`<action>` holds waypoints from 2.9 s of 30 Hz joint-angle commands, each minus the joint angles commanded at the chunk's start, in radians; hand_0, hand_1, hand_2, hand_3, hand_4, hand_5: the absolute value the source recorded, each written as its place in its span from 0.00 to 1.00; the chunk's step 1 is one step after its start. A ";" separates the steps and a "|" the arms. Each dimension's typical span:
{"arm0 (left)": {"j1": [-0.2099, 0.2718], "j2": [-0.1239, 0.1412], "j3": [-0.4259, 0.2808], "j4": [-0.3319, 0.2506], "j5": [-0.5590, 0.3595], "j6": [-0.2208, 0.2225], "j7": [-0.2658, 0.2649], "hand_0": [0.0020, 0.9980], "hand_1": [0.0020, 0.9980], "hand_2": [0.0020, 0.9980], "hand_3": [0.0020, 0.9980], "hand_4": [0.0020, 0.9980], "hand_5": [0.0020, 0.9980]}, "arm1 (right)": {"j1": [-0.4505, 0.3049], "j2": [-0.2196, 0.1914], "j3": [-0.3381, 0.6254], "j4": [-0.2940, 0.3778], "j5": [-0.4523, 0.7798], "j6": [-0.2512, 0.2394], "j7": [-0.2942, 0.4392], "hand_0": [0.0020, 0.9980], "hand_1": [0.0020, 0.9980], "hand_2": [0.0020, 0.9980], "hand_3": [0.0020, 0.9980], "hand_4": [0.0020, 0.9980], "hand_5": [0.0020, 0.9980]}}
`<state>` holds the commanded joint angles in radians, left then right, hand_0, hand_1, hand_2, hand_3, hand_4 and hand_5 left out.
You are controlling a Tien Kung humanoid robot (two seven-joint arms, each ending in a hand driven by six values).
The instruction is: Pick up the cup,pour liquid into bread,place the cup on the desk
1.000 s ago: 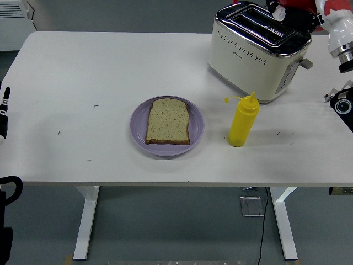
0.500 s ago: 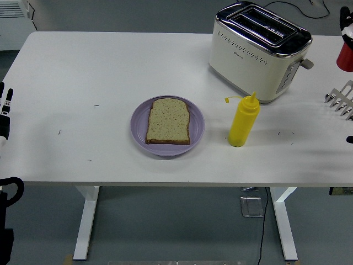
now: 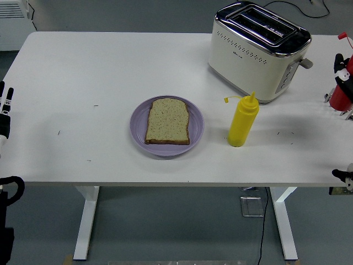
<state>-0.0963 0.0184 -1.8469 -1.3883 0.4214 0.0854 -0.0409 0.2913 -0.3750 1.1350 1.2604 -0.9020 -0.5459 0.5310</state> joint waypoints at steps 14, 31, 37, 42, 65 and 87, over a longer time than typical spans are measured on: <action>0.001 -0.002 -0.001 0.001 0.000 0.000 -0.001 0.79 0.74 0.74 0.69 0.51 1.00 | 0.040 0.055 -0.164 -0.124 0.152 -0.048 0.093 0.23 0.16 0.28 0.32 0.66 0.20; 0.000 -0.003 0.000 0.001 0.000 0.000 -0.001 0.79 0.74 0.74 0.69 0.51 1.00 | 0.091 0.095 -0.264 -0.259 0.254 -0.058 0.114 0.31 0.25 0.36 0.36 0.65 0.20; 0.000 -0.003 0.000 0.001 0.000 0.001 -0.001 0.79 0.74 0.74 0.69 0.51 1.00 | 0.086 0.095 -0.278 -0.284 0.295 -0.076 0.114 0.37 0.30 0.40 0.38 0.66 0.20; -0.001 -0.003 0.000 0.002 -0.001 0.001 -0.001 0.79 0.74 0.74 0.69 0.51 1.00 | 0.081 0.095 -0.285 -0.293 0.319 -0.094 0.114 0.46 0.39 0.43 0.39 0.66 0.19; -0.002 -0.002 0.002 0.003 0.000 0.000 0.000 0.79 0.74 0.74 0.69 0.51 1.00 | -0.004 0.076 -0.264 -0.217 0.336 -0.099 0.114 0.73 0.64 0.66 0.81 0.70 0.18; 0.002 0.000 0.007 0.004 0.000 0.001 0.001 0.79 0.74 0.74 0.69 0.51 1.00 | -0.104 0.059 -0.180 -0.126 0.119 -0.099 0.107 0.96 0.89 1.00 1.00 0.78 0.21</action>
<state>-0.0940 0.0186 -1.8397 -1.3847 0.4214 0.0862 -0.0400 0.1878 -0.3161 0.9549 1.1344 -0.7828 -0.6454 0.6381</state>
